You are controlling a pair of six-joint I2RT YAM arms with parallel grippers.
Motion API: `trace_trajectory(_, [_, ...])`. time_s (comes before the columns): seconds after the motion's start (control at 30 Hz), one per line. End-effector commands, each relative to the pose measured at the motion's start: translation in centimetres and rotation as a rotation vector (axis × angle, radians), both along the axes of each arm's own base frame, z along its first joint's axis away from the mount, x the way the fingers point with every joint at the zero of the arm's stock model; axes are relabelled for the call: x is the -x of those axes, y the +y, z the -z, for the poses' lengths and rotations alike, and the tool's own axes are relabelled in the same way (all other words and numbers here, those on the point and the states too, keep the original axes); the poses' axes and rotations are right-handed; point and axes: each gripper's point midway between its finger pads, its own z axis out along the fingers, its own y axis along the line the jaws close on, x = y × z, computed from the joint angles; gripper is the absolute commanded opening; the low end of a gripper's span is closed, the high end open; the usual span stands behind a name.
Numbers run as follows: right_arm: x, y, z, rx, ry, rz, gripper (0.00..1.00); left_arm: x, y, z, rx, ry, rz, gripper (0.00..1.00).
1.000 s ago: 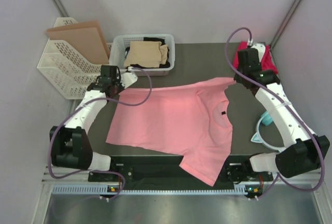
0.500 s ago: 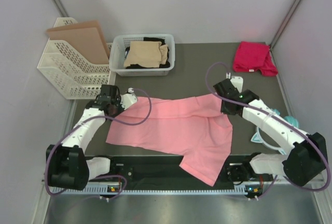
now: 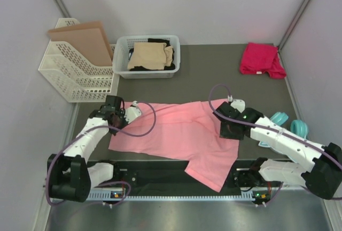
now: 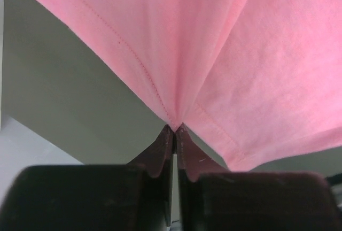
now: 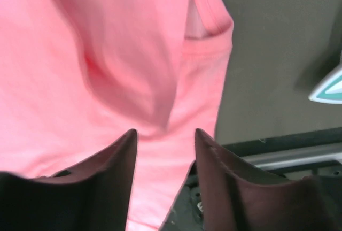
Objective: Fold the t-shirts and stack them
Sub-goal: Fold the flattened tshirt in 1/3 of the way
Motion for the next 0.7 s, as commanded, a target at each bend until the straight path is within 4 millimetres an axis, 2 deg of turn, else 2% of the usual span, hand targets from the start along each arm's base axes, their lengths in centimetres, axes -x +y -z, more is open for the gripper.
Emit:
trace_trajectory(0.0, [2.7, 0.2, -0.7, -0.060, 0.052, 0.003, 0.59, -0.6, 0.1, -4.1, -0.008, -0.067, 0.015, 0.16])
trace_trajectory(0.03, [2.6, 0.1, -1.7, -0.057, 0.042, 0.002, 0.68, -1.4, 0.0, -5.8, -0.004, -0.110, 0.022, 0.19])
trace_trajectory(0.07, [1.9, -0.2, -2.5, -0.038, 0.009, 0.007, 0.70, -1.5, -0.1, -6.6, -0.005, -0.119, 0.030, 0.22])
trace_trajectory(0.1, [1.4, 0.0, -3.2, -0.036, -0.015, 0.002, 0.72, -1.9, -0.3, -7.3, 0.008, -0.136, 0.037, 0.30])
trace_trajectory(0.13, [0.2, 0.6, -4.9, -0.054, -0.060, -0.001, 0.73, -2.2, -0.6, -8.2, 0.021, -0.155, 0.042, 0.36])
trace_trajectory(0.17, [-0.9, 0.4, -5.5, -0.014, -0.092, -0.001, 0.77, -3.1, -0.9, -9.8, 0.037, -0.192, 0.049, 0.40])
trace_trajectory(0.23, [-3.4, 1.5, -7.3, -0.024, -0.163, 0.000, 0.79, -4.1, -1.6, -11.4, 0.069, -0.230, 0.054, 0.48])
trace_trajectory(0.3, [-5.4, 2.5, -6.6, 0.013, -0.155, -0.025, 0.79, -5.4, -2.6, -12.9, 0.120, -0.260, 0.058, 0.54])
trace_trajectory(0.33, [-7.1, 3.4, -6.9, -0.017, -0.185, -0.020, 0.78, -5.8, -3.0, -12.6, 0.130, -0.240, 0.059, 0.59])
trace_trajectory(0.4, [-8.6, 4.6, -5.3, 0.002, -0.152, -0.051, 0.78, -6.6, -3.8, -12.6, 0.153, -0.236, 0.060, 0.59])
trace_trajectory(0.43, [-9.9, 5.1, -5.3, -0.016, -0.167, -0.046, 0.78, -6.8, -4.2, -11.6, 0.157, -0.209, 0.060, 0.59])
trace_trajectory(0.47, [-10.4, 5.4, -3.9, -0.003, -0.123, -0.055, 0.77, -6.8, -5.0, -10.9, 0.178, -0.192, 0.066, 0.58])
trace_trajectory(0.53, [-11.8, 5.4, -3.0, -0.027, -0.117, -0.036, 0.76, -7.0, -6.0, -9.1, 0.191, -0.161, 0.077, 0.56])
trace_trajectory(0.6, [-12.2, 5.4, -1.7, -0.048, -0.086, -0.030, 0.75, -7.3, -6.6, -7.8, 0.210, -0.137, 0.076, 0.55])
trace_trajectory(0.67, [-12.6, 4.5, -0.5, -0.060, -0.068, 0.004, 0.74, -8.1, -7.0, -6.1, 0.213, -0.104, 0.060, 0.52])
